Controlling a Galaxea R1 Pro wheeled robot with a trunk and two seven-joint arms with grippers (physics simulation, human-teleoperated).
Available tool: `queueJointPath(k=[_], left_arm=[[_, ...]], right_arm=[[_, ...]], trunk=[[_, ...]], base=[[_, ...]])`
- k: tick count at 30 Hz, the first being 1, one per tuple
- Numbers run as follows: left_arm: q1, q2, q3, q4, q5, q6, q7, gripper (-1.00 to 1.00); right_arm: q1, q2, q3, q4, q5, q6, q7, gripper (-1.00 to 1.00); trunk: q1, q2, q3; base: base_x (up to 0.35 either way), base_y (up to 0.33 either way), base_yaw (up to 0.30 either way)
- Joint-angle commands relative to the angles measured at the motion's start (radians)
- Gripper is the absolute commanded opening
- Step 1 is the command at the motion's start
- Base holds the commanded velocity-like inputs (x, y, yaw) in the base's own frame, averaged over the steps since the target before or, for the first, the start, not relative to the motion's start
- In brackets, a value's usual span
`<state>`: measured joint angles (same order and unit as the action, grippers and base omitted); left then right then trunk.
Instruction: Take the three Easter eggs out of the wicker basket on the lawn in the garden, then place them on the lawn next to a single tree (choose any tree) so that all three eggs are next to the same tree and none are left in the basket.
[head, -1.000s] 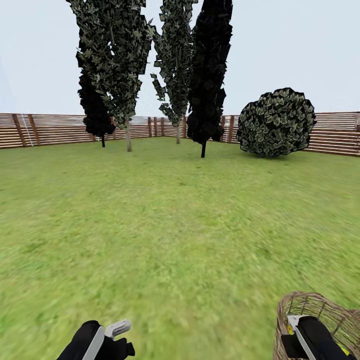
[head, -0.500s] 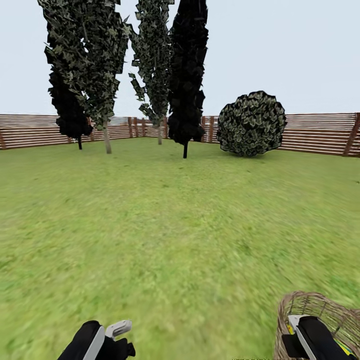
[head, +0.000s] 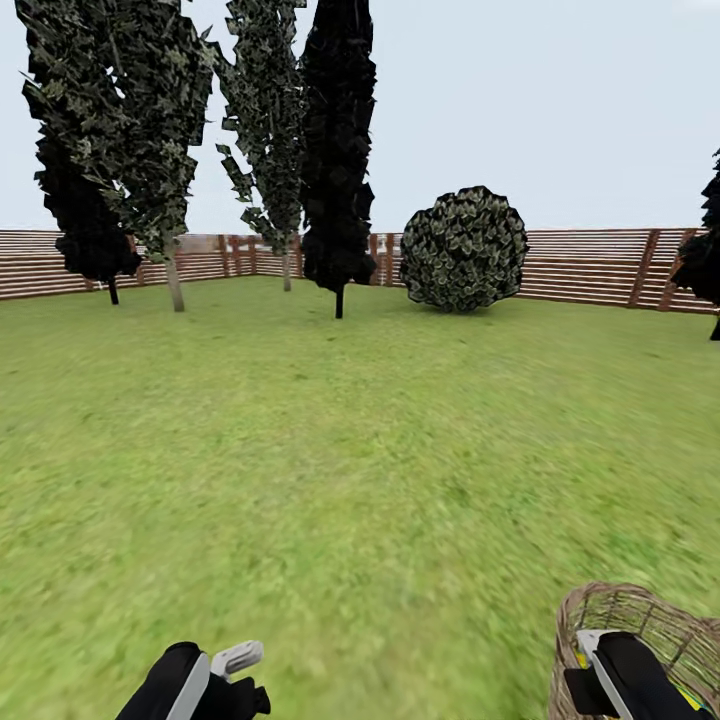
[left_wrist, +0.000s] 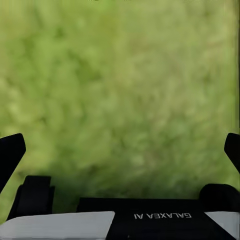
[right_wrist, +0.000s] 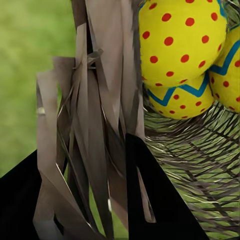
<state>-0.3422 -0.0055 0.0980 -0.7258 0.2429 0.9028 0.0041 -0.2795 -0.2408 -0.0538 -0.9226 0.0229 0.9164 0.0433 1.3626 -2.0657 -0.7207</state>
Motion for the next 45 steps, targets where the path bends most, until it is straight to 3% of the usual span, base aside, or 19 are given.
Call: queueJointPath(k=[1,10,45], left_arm=[[0.000,-0.001,0.003,-0.001,0.002,0.005,0.000,1.00],[-0.001,-0.001,0.003,-0.001,0.002,0.004,0.000,1.00],[0.000,-0.013,0.003,0.000,0.001,0.004,0.000,1.00]], right_arm=[[0.000,0.000,-0.001,-0.001,0.017,0.004,0.005,-1.00],[0.000,0.000,-0.001,-0.005,0.017,0.003,0.004,-1.00],[-0.001,-0.009,-0.005,-0.012,0.017,0.004,0.004,-1.00]], trunk=[[-0.004,0.007,0.002],[-0.039,0.070,0.030],[-0.173,0.315,0.140]], base=[[0.000,0.000,-0.163],[0.000,0.000,-0.085],[0.000,0.000,-0.299]])
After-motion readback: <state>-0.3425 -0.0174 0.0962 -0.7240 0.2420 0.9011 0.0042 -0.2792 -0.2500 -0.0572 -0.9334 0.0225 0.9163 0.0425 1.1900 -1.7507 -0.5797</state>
